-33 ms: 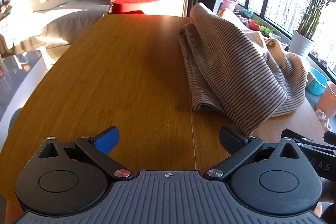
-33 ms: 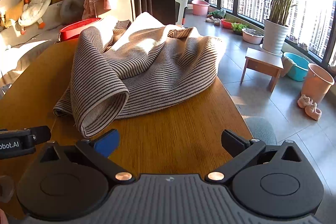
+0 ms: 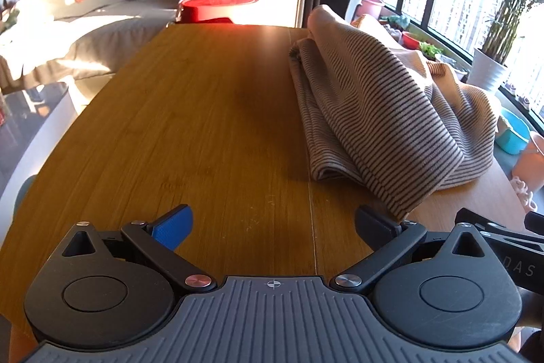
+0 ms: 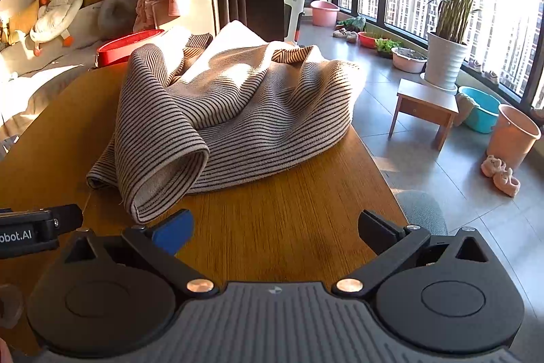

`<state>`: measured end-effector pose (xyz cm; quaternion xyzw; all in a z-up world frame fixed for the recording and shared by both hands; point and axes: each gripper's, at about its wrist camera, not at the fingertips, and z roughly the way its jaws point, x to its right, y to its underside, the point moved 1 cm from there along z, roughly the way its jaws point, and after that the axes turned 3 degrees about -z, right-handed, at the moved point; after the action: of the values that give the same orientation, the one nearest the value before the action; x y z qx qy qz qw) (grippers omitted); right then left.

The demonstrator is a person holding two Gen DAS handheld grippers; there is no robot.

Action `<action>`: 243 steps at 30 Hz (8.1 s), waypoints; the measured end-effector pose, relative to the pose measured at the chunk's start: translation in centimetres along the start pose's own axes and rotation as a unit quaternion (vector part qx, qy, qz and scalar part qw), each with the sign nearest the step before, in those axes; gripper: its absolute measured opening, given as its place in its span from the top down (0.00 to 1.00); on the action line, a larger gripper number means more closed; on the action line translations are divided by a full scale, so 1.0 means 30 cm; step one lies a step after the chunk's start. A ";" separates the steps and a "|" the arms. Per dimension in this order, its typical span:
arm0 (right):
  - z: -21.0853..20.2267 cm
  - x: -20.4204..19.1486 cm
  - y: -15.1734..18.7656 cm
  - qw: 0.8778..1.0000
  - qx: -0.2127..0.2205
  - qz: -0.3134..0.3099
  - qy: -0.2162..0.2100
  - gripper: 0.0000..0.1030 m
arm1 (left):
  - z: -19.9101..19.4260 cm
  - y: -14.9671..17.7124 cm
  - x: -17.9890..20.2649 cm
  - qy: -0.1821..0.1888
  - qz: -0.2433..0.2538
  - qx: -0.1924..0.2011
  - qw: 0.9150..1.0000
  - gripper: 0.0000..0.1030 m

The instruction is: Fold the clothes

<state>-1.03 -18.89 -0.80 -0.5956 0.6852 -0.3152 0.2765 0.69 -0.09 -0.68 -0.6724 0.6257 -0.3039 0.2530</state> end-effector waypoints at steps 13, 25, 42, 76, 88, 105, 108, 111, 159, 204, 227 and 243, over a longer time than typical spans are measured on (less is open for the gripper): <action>-0.027 -0.011 -0.011 1.000 0.021 -0.020 0.009 0.00 | -0.018 0.012 0.020 0.005 0.011 -0.002 1.000 0.00; -0.023 -0.012 -0.013 1.000 0.016 -0.022 0.010 0.00 | -0.014 0.013 0.020 0.005 0.012 -0.005 1.000 0.00; -0.019 -0.020 -0.009 1.000 0.010 -0.025 0.009 0.00 | -0.012 0.022 0.019 0.004 0.011 -0.011 1.000 0.00; -0.009 -0.010 -0.008 1.000 0.003 -0.027 0.008 0.00 | -0.003 0.026 0.025 0.004 0.012 -0.021 1.000 0.00; 0.020 0.008 -0.038 0.999 0.001 -0.040 0.007 0.00 | 0.029 -0.011 0.032 0.026 0.019 -0.030 0.999 0.00; 0.439 -0.014 -0.454 0.989 0.032 -0.078 -0.123 0.00 | 0.123 -0.339 0.022 0.135 -0.003 0.033 0.990 0.00; 0.521 -0.067 -0.415 0.987 -0.003 -0.074 -0.142 0.00 | 0.154 -0.361 -0.023 0.134 -0.023 0.026 0.990 0.00; 0.479 -0.117 -0.366 0.983 -0.002 -0.103 -0.151 0.00 | 0.175 -0.368 -0.060 0.136 -0.031 0.021 0.990 0.00; -0.154 -0.266 0.014 0.874 0.079 -0.369 -0.306 0.23 | 0.144 -0.376 -0.247 0.112 -0.030 0.022 0.993 0.00; 0.452 -0.338 -0.471 0.983 0.036 -0.163 -0.080 0.61 | 0.352 -0.418 -0.239 0.101 0.021 0.022 0.994 0.59; 0.104 -0.215 -0.325 0.907 0.085 -0.366 -0.192 0.51 | 0.405 -0.374 -0.285 0.116 0.000 0.011 0.993 0.57; 0.511 -0.419 -0.455 0.983 -0.029 -0.153 -0.101 0.52 | 0.412 -0.359 -0.280 0.121 0.006 0.029 0.992 0.56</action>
<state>21.03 -9.27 -0.30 -0.7300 0.5636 -0.2719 0.2750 16.79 8.74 -2.20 -0.6191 0.6468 -0.3995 0.1969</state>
